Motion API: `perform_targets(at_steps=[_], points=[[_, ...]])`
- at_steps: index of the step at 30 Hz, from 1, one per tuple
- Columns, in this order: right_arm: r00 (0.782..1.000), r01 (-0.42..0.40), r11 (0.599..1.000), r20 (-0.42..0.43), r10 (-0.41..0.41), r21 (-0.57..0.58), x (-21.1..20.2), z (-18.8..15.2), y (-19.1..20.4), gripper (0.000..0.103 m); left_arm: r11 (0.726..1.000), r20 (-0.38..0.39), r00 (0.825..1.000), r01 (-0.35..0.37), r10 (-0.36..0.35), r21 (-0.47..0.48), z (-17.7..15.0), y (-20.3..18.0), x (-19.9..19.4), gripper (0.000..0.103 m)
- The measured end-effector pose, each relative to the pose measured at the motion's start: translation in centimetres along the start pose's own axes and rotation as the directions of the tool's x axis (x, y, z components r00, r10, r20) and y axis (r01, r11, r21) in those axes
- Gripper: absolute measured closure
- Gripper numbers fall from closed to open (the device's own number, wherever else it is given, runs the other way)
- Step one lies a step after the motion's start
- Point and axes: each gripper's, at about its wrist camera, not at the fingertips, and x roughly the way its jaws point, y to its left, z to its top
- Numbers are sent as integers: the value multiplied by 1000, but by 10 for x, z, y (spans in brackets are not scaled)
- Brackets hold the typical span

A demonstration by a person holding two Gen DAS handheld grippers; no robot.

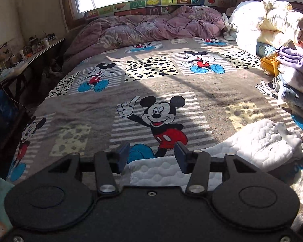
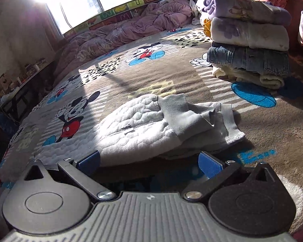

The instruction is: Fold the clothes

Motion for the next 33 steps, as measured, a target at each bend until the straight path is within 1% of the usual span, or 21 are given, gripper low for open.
perform_targets(at_steps=[2,6,10,11,13,15,18,19,21,24,26,29,33], points=[[1000,-6,999,4,5,38,-1,9,-16,0,998,-2,999,38,-38,48,7,-13,0,51],[999,-33,999,23,32,34,-3,33,-30,0,987,-21,993,116,-114,107,19,-34,8,49],[995,-91,995,51,89,35,0,62,-35,1,965,-27,989,146,-143,218,14,-62,28,47],[994,-94,995,61,92,36,2,67,-36,1,960,-55,986,165,-156,227,10,-68,39,47],[992,-100,994,82,97,36,6,75,-38,1,947,-109,982,176,-152,268,1,-80,57,47],[990,-106,994,102,101,36,11,84,-41,1,928,-149,976,196,-155,317,-8,-94,73,47],[988,-135,990,82,131,49,26,78,-51,1,912,-198,964,239,-180,334,-18,-108,93,47],[987,-148,988,73,145,42,33,72,-55,1,913,-213,959,249,-186,324,-20,-112,100,47],[987,-147,989,65,147,5,45,60,-57,3,917,-233,951,270,-205,295,-22,-119,109,47],[988,-141,989,64,144,-55,63,40,-59,13,923,-242,938,304,-247,236,-19,-128,121,47],[987,-138,988,71,143,-74,72,29,-61,21,926,-233,931,328,-283,188,-15,-133,129,47],[993,-101,993,49,104,-52,83,31,-60,23,924,-230,916,363,-329,124,-8,-141,144,47],[996,-73,995,47,76,-68,91,42,-61,23,926,-253,901,375,-354,39,-1,-154,172,47]])
